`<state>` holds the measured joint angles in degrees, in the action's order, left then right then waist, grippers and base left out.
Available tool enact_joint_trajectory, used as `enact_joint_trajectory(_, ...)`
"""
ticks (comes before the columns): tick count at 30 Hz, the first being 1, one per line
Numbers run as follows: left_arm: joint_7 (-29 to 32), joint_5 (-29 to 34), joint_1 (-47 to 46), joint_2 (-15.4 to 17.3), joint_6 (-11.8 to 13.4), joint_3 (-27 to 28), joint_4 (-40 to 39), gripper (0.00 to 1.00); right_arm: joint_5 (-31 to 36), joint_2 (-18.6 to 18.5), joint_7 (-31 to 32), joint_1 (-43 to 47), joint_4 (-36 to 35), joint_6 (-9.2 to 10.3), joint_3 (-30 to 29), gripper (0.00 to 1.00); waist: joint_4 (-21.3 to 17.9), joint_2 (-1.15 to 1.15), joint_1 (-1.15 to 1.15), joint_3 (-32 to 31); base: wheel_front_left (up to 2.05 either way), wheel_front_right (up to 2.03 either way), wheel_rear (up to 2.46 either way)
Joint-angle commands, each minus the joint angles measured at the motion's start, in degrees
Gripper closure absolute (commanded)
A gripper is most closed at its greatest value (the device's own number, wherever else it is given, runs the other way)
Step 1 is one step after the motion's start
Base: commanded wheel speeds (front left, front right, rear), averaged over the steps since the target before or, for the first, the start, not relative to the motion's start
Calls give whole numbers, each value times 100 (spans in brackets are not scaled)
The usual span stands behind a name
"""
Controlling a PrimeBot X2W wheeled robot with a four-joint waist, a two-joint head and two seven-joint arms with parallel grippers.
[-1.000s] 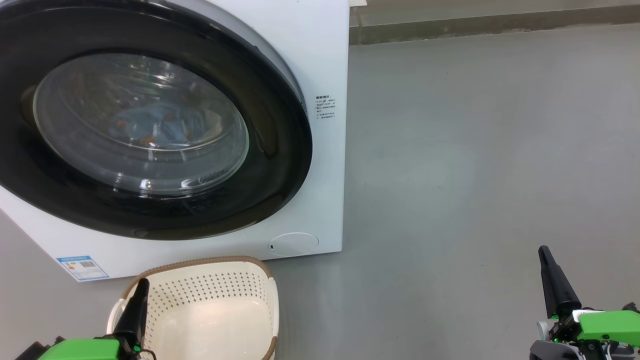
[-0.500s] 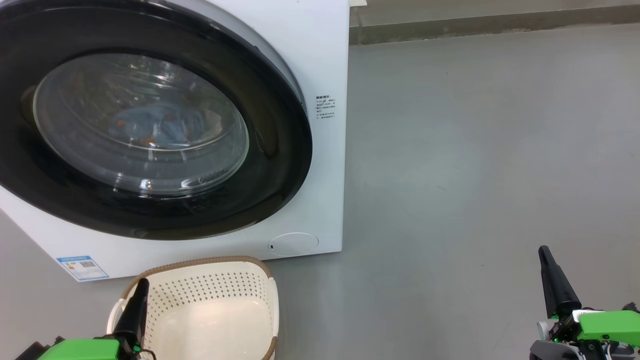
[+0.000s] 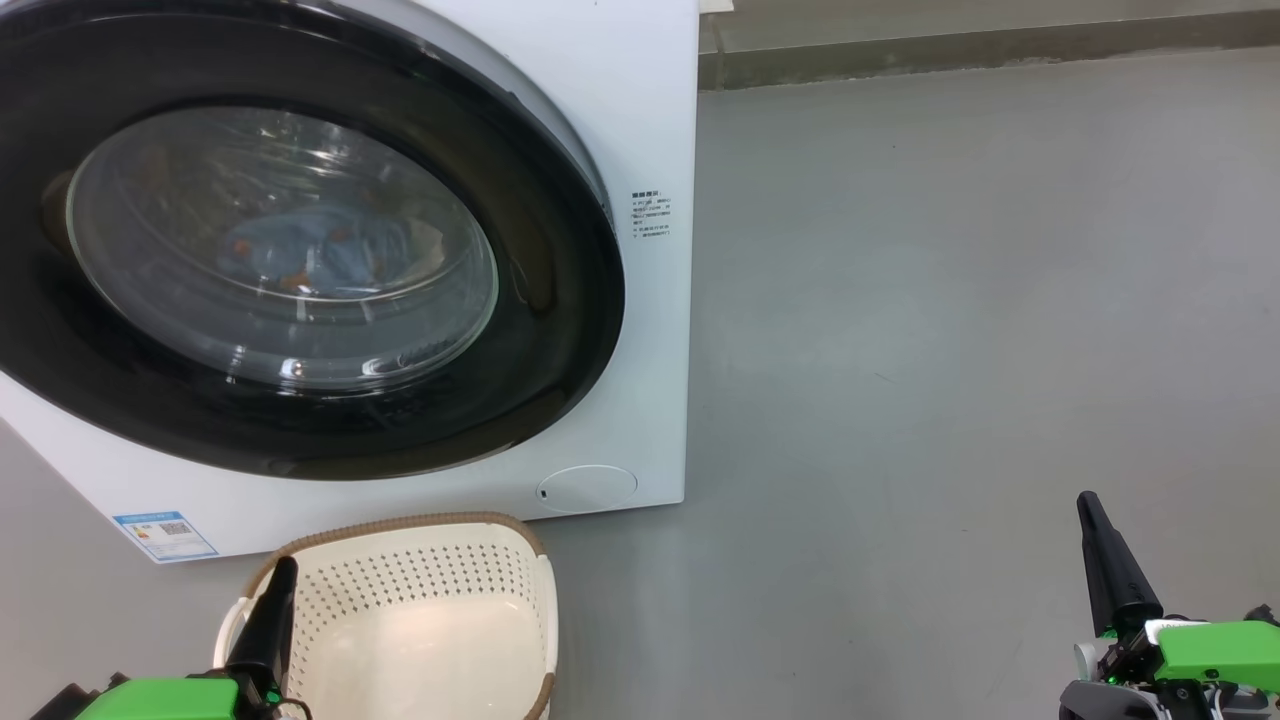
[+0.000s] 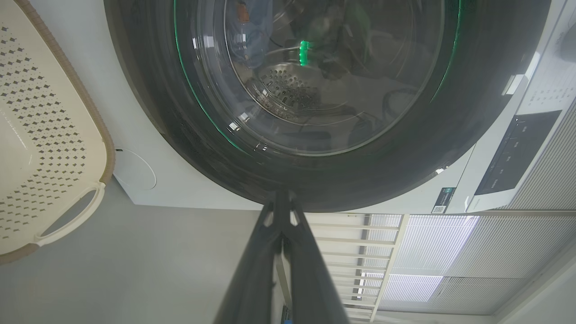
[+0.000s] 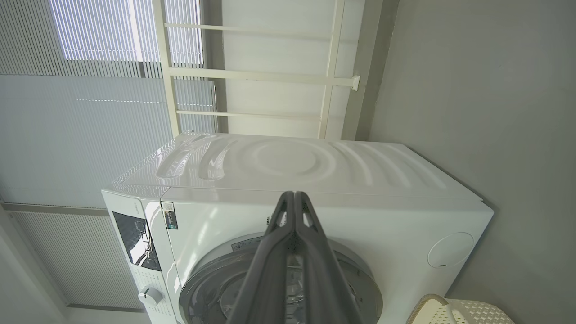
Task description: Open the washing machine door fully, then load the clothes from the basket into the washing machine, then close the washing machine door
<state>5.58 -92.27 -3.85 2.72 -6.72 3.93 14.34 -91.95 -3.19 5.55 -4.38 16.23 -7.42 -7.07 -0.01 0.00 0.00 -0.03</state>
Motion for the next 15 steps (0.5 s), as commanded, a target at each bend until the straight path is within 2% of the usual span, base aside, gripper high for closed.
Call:
enact_joint_trajectory(1, 35, -46, -256, 70, 23, 196, -112, 100, -69, -17, 47, -241, -172, -7, 110, 100, 0, 0, 0, 0, 0, 0, 0)
enact_joint_trajectory(15, 39, -41, -256, 66, 24, 201, -112, 100, -68, -16, 49, -241, -172, -7, 108, 100, 0, 0, 0, 0, 0, 0, 0)
